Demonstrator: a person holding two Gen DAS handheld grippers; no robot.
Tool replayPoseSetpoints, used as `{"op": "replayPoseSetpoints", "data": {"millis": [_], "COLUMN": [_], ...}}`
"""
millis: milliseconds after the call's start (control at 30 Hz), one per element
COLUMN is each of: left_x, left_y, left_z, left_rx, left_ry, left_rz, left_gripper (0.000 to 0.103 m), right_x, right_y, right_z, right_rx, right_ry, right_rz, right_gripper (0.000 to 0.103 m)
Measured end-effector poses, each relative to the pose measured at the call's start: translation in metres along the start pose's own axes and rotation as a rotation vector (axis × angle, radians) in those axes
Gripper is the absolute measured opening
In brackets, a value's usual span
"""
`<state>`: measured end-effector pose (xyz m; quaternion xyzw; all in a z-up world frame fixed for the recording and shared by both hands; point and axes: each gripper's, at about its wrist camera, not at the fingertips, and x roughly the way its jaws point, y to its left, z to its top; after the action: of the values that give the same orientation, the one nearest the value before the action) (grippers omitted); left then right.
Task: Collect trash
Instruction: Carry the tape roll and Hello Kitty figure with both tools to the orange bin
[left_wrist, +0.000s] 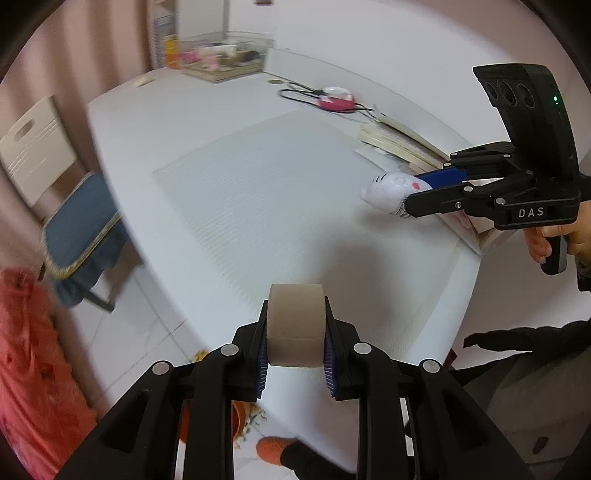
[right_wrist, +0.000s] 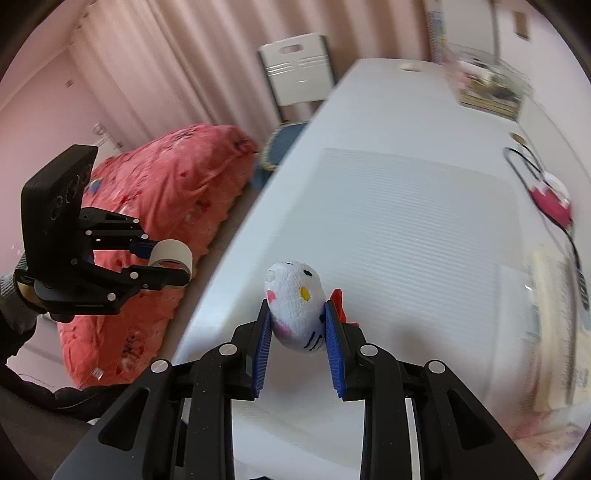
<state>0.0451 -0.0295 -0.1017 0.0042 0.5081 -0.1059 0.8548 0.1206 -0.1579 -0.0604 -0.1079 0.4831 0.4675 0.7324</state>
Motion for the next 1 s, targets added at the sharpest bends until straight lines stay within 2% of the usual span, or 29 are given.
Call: {"op": "replayPoseSetpoints", "data": {"millis": [367, 567, 767, 1000], "left_x": [-0.057, -0.070, -0.069, -0.049], "left_y": [0.053, 0.091, 0.132, 0.173], "left_z": [-0.081, -0.119, -0.151, -0.176], "left_rx": [-0.184, -0.280, -0.358, -0.411], "left_ry": [-0.018, -0.006, 0.012, 0.033], "left_rz": [0.107, 0.148, 0.151, 0.112], "left_gripper": [0.026, 0.026, 0.026, 0.026], "right_x": [0.055, 0.096, 0.147, 0.209], "right_y": [0.115, 0.176, 0.227, 0.249], "right_z": [0.028, 0.044, 0.057, 0.060], "right_rx": [-0.174, -0.250, -0.283, -0.271], "right_ry": [0.069, 0.114, 0.164, 0.220], "right_rz": [0.150, 0.209, 0.256, 0.278], "right_gripper": [0.028, 0.028, 0.028, 0.028]}}
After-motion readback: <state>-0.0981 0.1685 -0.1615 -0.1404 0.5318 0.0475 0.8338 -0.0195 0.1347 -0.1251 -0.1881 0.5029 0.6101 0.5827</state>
